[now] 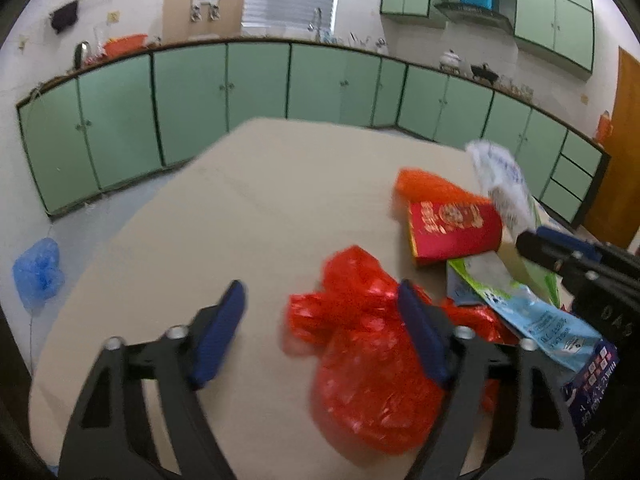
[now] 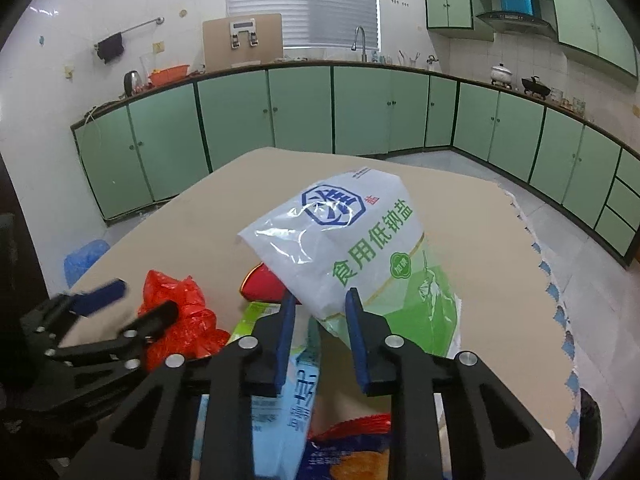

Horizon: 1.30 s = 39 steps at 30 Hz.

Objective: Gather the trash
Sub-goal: 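Grasp the white salt bag with the right gripper while the left gripper grasps the red plastic bag, then carry the red bag and salt bag toward the black bin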

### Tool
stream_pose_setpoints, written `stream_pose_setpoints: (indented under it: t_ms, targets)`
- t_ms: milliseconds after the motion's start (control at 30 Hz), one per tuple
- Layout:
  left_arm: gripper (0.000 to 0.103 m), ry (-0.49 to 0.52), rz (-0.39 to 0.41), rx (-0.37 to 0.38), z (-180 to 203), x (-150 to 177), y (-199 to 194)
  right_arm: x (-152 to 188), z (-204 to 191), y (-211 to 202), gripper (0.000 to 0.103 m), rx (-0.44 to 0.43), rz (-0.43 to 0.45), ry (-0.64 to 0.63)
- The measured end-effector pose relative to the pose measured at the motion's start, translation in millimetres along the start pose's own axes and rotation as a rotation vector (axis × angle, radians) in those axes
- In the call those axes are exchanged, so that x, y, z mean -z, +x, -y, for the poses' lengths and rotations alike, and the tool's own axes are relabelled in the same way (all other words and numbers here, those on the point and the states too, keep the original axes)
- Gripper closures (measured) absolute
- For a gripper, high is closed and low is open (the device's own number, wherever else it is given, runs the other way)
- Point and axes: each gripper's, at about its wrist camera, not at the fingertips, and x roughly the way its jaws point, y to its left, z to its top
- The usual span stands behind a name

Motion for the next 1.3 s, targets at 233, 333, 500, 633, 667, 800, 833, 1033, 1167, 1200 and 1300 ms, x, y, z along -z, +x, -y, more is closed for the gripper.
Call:
stream_pose_setpoints:
  t_ms: [233,333,500,633,667,800,833,1033,1167,1200,1300]
  targets:
    - [0.085,0.01,-0.014,0.023,9.9,-1.4,7.8,-2.1,9.9,-13.2,0.09,-0.017,0.034,0.003]
    - [0.091,-0.002,0.006,0.008,10.8,-1.7,3.8,-4.3,14.1,-20.8,0.092,-0.021,0.052,-0.002]
    - [0.093,-0.025,0.061,-0.009,9.1,-8.5,-12.1,-11.3,24.0,-38.3,0.095,-0.048,0.104,0.011]
    - [0.093,-0.017,0.122,-0.007,13.8,-22.3,-30.2,-18.8,33.1,-51.8,0.097,-0.069,0.144,0.018]
    - [0.093,-0.015,0.134,-0.003,14.9,-26.3,-33.4,-20.7,34.7,-55.0,0.098,-0.076,0.153,0.019]
    - [0.093,0.001,0.182,0.022,27.5,-39.2,-49.2,-28.1,41.8,-68.2,0.1,-0.084,0.184,0.024]
    - [0.093,0.006,0.196,0.031,32.5,-42.9,-53.8,-29.6,43.6,-71.3,0.1,-0.087,0.191,0.028]
    - [0.093,0.025,0.241,0.072,54.9,-54.4,-69.2,-35.1,55.7,-90.8,0.1,-0.104,0.233,0.052]
    - [0.093,0.044,0.265,0.099,69.9,-61.0,-75.9,-38.7,65.3,-106.6,0.1,-0.109,0.269,0.067]
    - [0.093,0.05,0.27,0.107,74.5,-62.6,-77.8,-40.1,67.3,-110.0,0.1,-0.109,0.276,0.072]
    - [0.093,0.065,0.283,0.127,86.1,-64.2,-82.3,-41.9,74.9,-121.1,0.1,-0.104,0.299,0.081]
